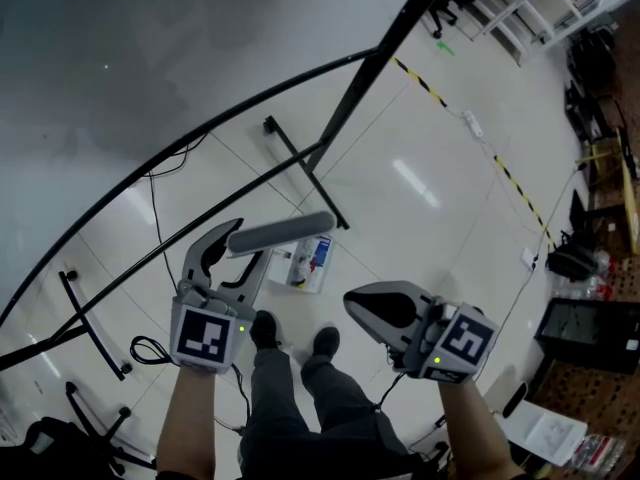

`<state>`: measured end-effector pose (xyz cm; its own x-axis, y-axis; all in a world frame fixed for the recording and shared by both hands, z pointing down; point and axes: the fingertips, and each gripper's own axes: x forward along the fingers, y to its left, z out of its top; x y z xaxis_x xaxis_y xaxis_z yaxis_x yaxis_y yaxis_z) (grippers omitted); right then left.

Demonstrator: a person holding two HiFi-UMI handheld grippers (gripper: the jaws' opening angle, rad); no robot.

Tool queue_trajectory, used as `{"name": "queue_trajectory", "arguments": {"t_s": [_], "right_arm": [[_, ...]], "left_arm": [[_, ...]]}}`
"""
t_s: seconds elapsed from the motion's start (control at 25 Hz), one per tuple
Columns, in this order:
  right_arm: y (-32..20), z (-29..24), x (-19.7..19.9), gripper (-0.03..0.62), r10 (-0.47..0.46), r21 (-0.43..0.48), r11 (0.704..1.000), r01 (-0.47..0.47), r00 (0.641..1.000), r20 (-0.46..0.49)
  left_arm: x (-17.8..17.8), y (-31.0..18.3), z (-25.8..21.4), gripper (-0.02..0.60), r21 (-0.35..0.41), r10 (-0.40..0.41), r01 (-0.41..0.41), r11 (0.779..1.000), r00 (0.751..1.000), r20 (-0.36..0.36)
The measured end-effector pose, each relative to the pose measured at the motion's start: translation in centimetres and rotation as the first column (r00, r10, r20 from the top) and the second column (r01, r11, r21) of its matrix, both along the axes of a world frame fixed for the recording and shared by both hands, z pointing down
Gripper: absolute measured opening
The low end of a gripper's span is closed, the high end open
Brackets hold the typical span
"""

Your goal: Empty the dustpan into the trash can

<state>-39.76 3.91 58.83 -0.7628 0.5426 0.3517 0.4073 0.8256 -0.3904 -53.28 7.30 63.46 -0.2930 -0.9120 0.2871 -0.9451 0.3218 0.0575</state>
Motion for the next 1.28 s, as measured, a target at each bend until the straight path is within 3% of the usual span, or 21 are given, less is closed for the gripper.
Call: {"name": "queue_trajectory", "arguments": {"t_s": [0.28, 0.72, 1.12, 1.28], "right_arm": [[0.0, 0.2, 0.7, 0.008, 0.014, -0.011, 1.0, -0.014, 1.0, -0.007], [-0.5, 0.8, 1.6, 0.008, 0.041, -0.016, 0.999, -0.041, 0.999, 0.007], [-1.3, 1.3, 2.4, 0.008, 0.064, -0.012, 0.998, -0.063, 0.998, 0.015], [-1.3, 1.6, 2.8, 0.008, 0.063, -0.019, 0.998, -0.063, 0.998, 0.015]], "left_arm": [[1.4, 0.5, -0.2, 0.169, 0.044, 0.133, -0.13, 0.991, 0.987, -0.087], [3.9, -0.2, -0.2, 0.127, 0.041, 0.343, -0.34, 0.939, 0.936, -0.085], [5.3, -0.9, -0.3, 0.124, 0.023, 0.336, -0.336, 0.942, 0.939, -0.072], [6.1, -1.5, -0.1, 0.123, -0.024, 0.349, -0.35, 0.937, 0.937, -0.034]]}}
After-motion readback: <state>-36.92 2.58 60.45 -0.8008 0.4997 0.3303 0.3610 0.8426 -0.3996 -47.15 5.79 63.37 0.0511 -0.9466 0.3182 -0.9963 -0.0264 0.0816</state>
